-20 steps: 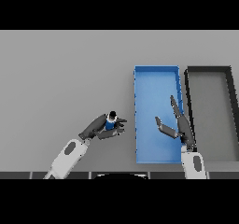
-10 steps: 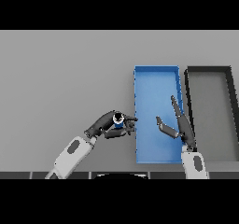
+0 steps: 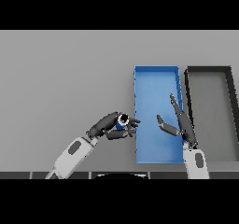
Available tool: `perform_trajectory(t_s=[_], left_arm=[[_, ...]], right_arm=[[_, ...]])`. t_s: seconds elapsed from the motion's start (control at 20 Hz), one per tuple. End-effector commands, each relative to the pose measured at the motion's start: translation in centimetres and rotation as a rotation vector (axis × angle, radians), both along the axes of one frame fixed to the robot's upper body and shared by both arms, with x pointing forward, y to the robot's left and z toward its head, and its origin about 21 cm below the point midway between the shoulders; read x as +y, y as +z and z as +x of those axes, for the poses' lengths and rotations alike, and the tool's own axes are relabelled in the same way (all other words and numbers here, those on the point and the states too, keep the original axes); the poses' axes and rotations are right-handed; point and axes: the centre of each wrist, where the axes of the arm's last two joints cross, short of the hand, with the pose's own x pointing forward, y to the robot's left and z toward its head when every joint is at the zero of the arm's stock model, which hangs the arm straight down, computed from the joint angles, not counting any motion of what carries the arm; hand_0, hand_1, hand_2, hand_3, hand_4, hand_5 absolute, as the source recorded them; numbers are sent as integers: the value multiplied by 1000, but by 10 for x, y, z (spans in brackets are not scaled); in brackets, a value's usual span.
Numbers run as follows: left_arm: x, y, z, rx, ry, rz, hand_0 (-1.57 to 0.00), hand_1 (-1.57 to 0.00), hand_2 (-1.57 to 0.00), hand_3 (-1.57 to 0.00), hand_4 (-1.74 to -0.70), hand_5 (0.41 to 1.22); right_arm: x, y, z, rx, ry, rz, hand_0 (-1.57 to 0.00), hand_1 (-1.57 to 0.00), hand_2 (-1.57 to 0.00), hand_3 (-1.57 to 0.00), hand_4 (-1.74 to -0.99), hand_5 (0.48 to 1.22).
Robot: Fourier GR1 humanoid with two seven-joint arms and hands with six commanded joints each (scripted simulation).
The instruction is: Pick up the blue pipe and place it into the blue bin.
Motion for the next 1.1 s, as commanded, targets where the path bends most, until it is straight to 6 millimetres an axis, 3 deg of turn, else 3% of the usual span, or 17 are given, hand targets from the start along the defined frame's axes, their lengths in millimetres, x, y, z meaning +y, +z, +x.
perform_trajectory(t_s=[0.0,0.15,0.3,0.45,0.75,1.05], left_arm=[[1,-1,0,2,10,0,-1570,-1570,-1570,-1442,-1730,1220],[5,3,7,-4,10,-1,-1570,-1570,-1571,-1440,-1730,1220],[3,-1,5,-6,-5,-4,-1571,-1571,-1571,-1440,-1731,1221],[2,1,4,-8,-6,-8,-1571,-1571,-1571,-1443,-1731,1221],[2,1,7,-9,3,16,-1571,-1571,-1571,-1442,-1730,1221],[1,4,5,-17,-20,11,-1571,-1571,-1571,-1439,-1730,1221]], right_arm=[[2,1,1,2,5,3,1,1,1,1,-1243,687],[-2,6,2,-33,50,71,1,1,1,1,-1215,669],[-9,35,2,-65,203,222,1,1,1,1,-1242,584],[-9,70,11,-39,357,268,1,1,1,1,-1292,525],[26,136,23,-57,723,201,1,1,1,1,-1340,499],[64,163,32,-81,888,103,1,1,1,1,-1318,490]])
